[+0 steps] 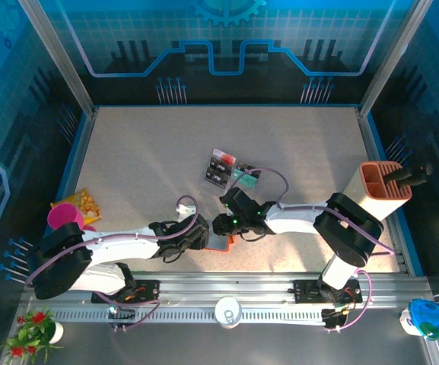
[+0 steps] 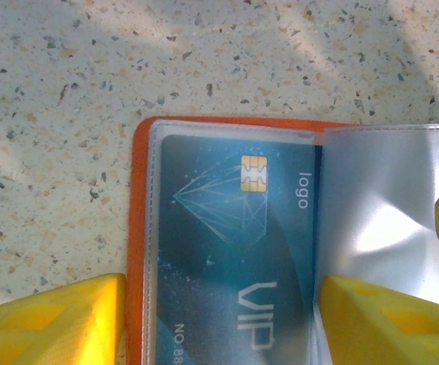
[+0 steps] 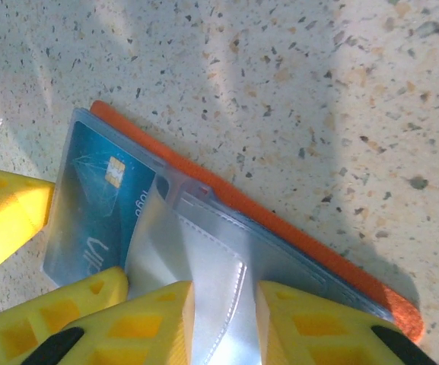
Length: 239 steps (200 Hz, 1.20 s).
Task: Put the credit cards into the card holder
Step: Flip over the card slot on the card holder.
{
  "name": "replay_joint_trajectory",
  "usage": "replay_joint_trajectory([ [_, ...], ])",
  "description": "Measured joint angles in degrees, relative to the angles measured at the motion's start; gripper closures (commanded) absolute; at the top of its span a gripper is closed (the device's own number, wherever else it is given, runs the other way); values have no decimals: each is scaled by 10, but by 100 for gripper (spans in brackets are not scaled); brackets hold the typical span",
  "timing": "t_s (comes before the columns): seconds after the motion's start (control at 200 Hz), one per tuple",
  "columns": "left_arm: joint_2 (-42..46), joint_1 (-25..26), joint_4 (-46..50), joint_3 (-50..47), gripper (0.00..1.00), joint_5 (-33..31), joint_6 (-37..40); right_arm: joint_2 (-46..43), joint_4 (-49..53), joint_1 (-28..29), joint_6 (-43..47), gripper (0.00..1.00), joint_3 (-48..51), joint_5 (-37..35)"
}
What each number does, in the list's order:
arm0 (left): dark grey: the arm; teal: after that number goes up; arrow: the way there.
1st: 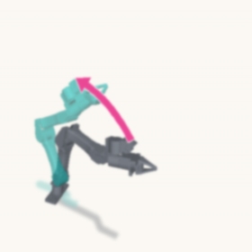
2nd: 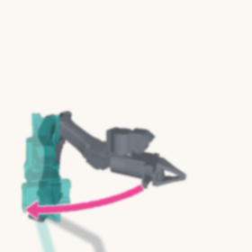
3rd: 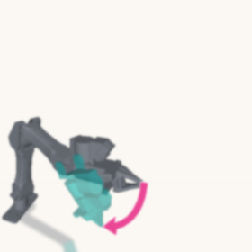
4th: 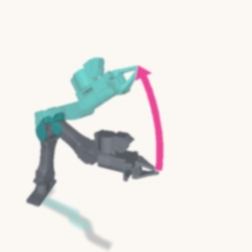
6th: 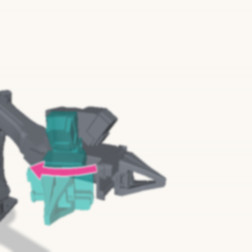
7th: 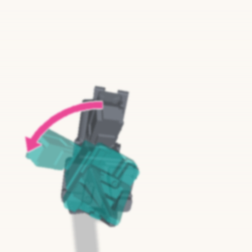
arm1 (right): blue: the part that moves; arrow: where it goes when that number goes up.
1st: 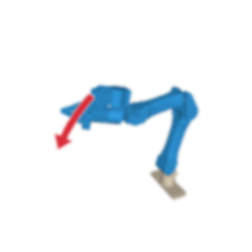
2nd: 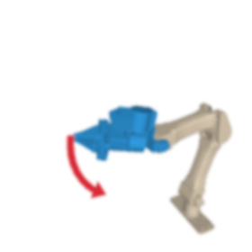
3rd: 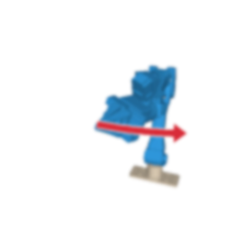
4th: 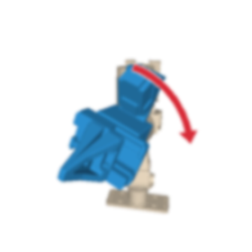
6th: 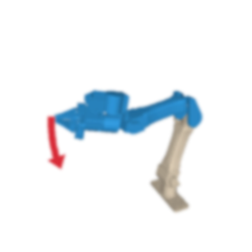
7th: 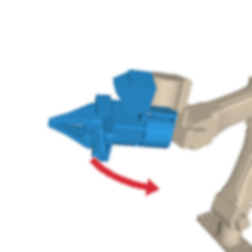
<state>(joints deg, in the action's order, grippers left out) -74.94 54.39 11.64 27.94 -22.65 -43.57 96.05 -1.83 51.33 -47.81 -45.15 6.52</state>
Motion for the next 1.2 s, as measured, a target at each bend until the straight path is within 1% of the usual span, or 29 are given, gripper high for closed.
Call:
replay_joint_trajectory([
  [0.215, 8, 0, 3, 0, 23, -1, 0, 2, -2, 0, 0, 71, -16, 21],
  [0.325, 18, 0, 17, -2, 16, -2, -2, 2, 1, 0, -1, 69, -18, 28],
  [0.42, 37, 0, 34, -6, 6, -8, -6, 2, 2, 0, -4, 63, -20, 31],
  [0.52, 75, 0, 62, -15, 1, -16, -15, 2, 2, 0, -12, 56, -24, 35],
  [0.72, 193, 0, 101, -36, 1, -34, -31, 2, -2, 3, -23, 49, -51, 46],
  [0.845, 247, 0, 121, -40, 1, -45, -39, 2, -4, 10, -28, 45, -75, 47],
  [1.006, 278, -2, 140, -44, 1, -52, -46, 17, -4, 18, -36, 42, -101, 47],
  [1.196, 291, -4, 160, -50, 1, -57, -46, 59, -7, 23, -48, 42, -120, 46],
])
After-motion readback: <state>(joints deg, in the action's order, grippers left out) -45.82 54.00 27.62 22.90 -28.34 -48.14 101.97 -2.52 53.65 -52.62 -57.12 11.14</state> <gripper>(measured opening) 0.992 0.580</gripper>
